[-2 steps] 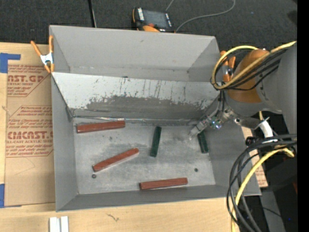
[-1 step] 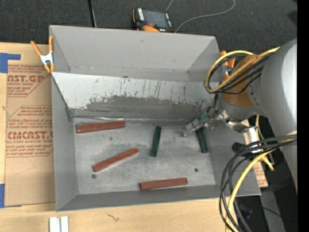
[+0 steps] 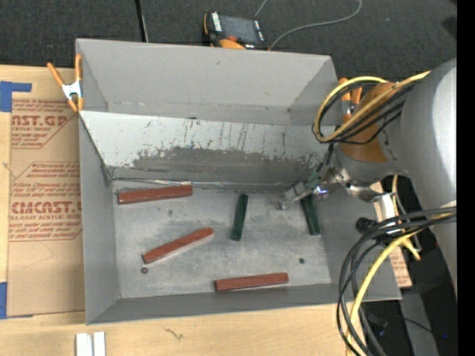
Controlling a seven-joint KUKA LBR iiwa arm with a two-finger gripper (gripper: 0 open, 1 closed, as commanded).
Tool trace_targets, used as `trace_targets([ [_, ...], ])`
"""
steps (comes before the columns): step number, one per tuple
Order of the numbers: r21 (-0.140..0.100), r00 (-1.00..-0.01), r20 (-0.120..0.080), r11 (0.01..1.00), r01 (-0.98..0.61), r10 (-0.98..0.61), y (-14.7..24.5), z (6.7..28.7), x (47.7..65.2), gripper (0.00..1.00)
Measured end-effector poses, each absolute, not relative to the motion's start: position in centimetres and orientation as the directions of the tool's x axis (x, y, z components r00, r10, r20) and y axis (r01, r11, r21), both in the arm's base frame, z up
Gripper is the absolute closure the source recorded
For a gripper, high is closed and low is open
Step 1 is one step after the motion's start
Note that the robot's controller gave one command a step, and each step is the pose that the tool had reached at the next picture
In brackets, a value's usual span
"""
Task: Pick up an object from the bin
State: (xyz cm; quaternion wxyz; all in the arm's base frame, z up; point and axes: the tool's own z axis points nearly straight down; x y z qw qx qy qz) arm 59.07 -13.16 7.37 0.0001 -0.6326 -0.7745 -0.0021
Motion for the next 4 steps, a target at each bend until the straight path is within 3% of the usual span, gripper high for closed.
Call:
trace_targets([
  [1, 0.003, -0.201, 0.004, 0.201, 0.98, 0.98, -13.0, 7.4, 59.1, 1.0],
  [2, 0.003, -0.203, -0.002, 0.203, 0.979, 0.979, -13.0, 12.0, 59.2, 1.0],
  [4, 0.002, -0.206, -0.001, 0.206, 0.979, 0.979, -12.9, 17.3, 59.3, 1.0],
])
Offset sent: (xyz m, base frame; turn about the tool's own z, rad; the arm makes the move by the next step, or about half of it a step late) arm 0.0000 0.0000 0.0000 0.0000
